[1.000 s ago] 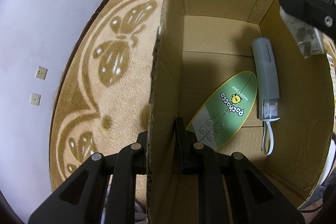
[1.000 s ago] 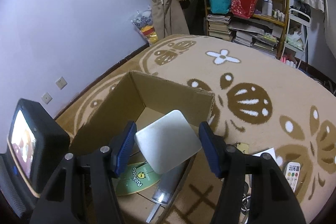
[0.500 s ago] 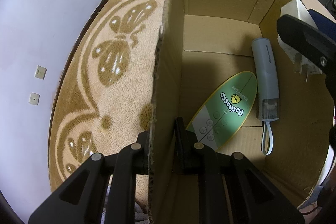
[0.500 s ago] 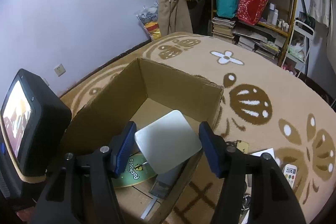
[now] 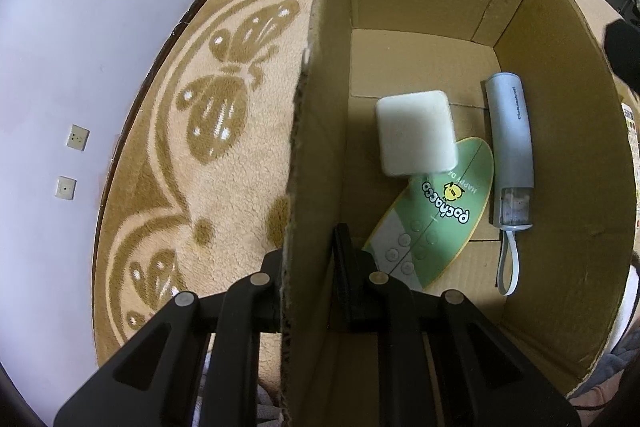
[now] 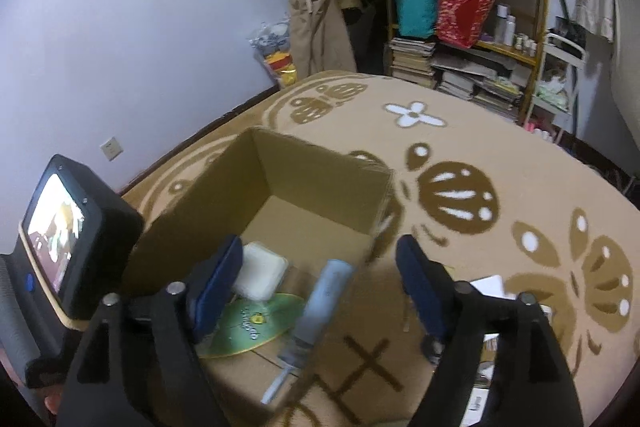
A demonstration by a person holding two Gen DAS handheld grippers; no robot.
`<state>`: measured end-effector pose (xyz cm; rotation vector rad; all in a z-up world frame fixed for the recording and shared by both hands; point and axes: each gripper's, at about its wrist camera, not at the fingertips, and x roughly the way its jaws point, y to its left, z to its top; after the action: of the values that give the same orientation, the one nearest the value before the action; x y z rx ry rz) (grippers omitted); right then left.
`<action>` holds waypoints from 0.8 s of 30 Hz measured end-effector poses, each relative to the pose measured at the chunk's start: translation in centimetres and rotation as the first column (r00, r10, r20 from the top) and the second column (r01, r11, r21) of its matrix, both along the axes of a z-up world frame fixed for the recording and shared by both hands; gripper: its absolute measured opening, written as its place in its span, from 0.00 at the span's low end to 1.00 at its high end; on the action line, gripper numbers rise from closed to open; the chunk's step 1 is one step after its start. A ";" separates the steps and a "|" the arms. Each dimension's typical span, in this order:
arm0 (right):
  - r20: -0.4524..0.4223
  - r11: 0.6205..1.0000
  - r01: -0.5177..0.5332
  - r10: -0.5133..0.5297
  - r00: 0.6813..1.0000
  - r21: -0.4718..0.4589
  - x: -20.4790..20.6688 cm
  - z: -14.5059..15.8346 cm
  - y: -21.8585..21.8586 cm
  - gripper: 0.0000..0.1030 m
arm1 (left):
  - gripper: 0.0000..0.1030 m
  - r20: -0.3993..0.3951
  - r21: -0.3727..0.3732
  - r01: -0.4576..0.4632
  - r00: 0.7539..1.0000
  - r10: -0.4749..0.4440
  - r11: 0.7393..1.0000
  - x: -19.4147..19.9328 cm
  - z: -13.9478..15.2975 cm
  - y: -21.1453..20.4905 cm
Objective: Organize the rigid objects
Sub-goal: 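Move the right tool to the white charger and close on it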
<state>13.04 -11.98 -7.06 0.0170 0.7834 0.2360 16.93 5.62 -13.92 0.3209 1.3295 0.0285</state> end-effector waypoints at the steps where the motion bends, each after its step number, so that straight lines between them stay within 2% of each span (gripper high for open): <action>1: 0.000 1.000 0.012 -0.012 1.000 -0.004 0.0 0.0 -0.5 0.84 | 0.15 0.000 -0.002 0.000 1.000 0.000 1.000 0.0 0.0 0.0; 8: -0.037 0.994 0.107 -0.106 0.994 0.018 0.7 -1.0 -4.8 0.84 | 0.15 0.000 -0.003 -0.001 1.000 0.001 1.000 0.0 0.0 0.0; 16: -0.082 0.981 0.192 -0.190 0.978 0.009 2.2 -3.5 -8.9 0.84 | 0.16 0.000 -0.003 -0.001 1.000 0.001 1.000 0.0 0.0 0.0; 24: -0.141 0.978 0.208 -0.206 0.968 0.002 2.7 -6.2 -10.4 0.84 | 0.16 0.001 -0.004 -0.002 1.000 0.002 1.000 0.0 0.0 0.1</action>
<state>15.76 -22.34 -13.30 0.1319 0.9127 0.0426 16.90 5.71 -13.94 0.3161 1.3288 0.0279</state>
